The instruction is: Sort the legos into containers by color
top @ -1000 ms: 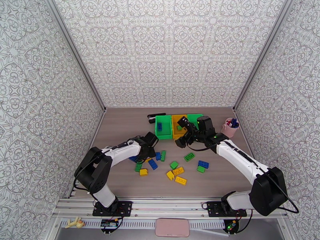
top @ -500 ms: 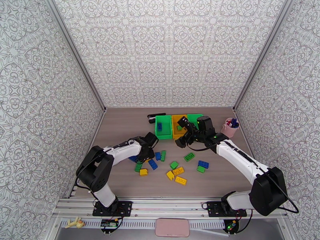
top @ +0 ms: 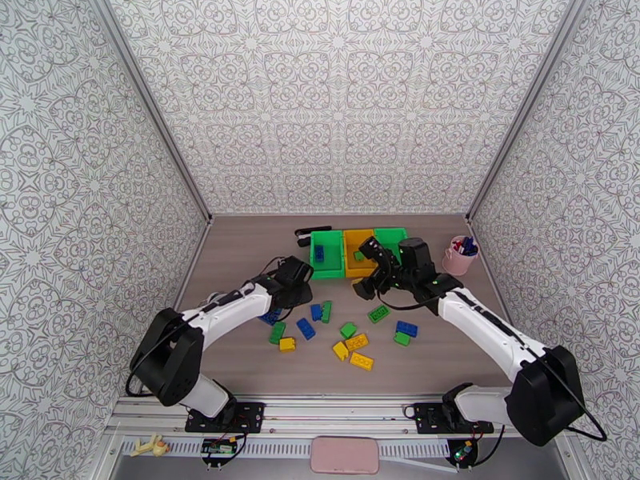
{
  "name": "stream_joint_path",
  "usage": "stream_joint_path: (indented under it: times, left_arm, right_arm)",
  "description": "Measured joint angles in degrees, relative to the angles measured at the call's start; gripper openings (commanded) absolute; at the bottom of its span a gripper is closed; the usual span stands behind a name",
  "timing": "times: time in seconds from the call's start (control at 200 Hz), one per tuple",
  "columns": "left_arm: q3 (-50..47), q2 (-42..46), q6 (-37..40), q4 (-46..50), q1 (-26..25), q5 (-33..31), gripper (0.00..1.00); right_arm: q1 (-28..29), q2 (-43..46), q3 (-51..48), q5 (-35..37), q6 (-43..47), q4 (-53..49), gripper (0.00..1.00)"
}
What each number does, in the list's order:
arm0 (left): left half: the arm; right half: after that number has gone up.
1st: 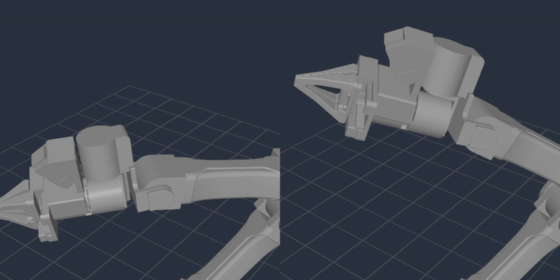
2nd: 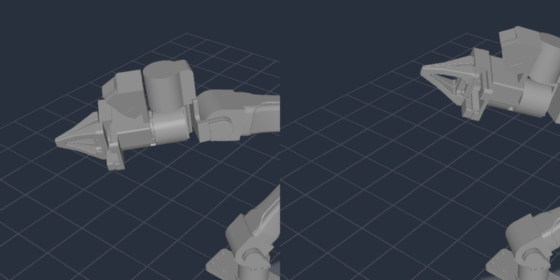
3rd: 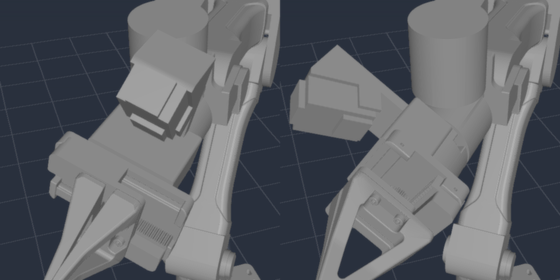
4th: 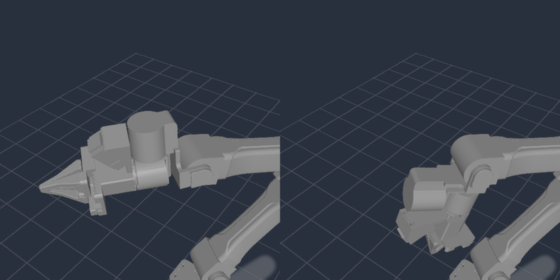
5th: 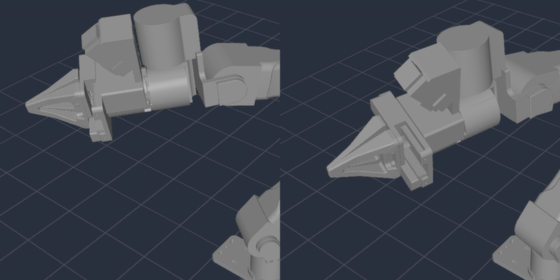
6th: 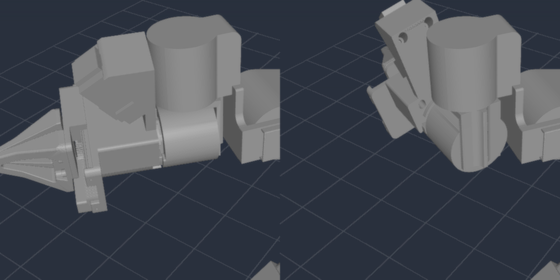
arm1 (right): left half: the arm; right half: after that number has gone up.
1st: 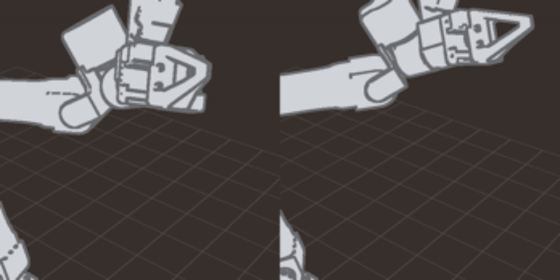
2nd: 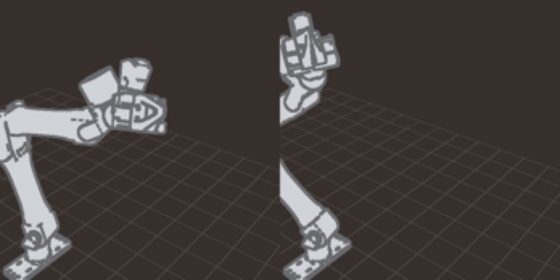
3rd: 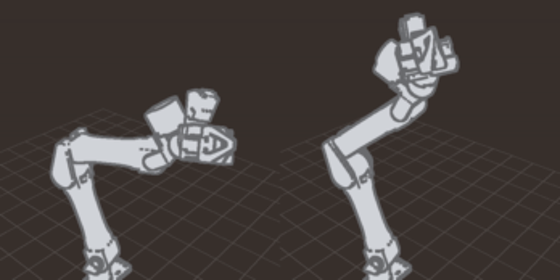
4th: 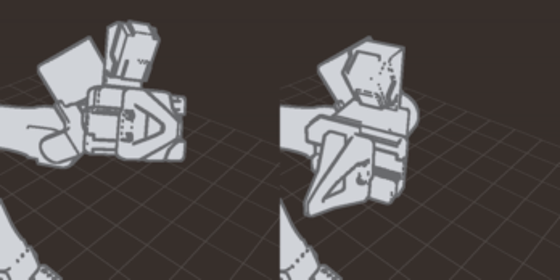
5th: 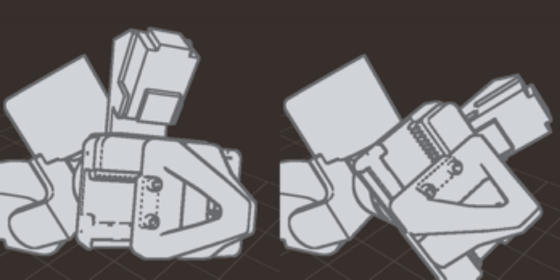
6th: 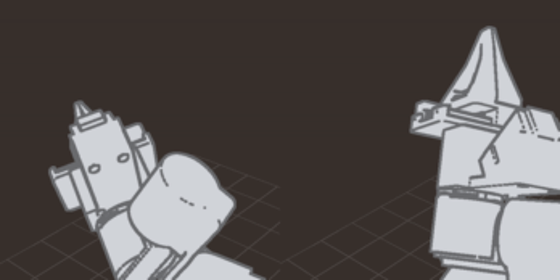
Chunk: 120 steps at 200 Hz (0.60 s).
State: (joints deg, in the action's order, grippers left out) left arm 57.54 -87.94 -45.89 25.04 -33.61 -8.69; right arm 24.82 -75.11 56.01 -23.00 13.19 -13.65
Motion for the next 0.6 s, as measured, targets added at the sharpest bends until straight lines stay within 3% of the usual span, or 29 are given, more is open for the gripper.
stream_joint_path:
  times: [0.25,0.425,0.6]
  left_arm:
    - [0.9,-0.7,12.5,-17.3,-0.3,6.4,0.33]
    - [6.1,-6.5,19.1,-27.6,-1.0,14.3,0.34]
    - [15.1,-14.8,23.4,-32.6,-3.1,18.1,0.33]
  right_arm:
    - [-3.7,5.5,-4.2,0.1,-3.3,4.6,1.0]
    - [-5.7,10.1,-7.7,1.3,-5.4,6.8,1.0]
    - [-7.0,13.6,-10.4,4.3,-7.5,7.8,1.0]
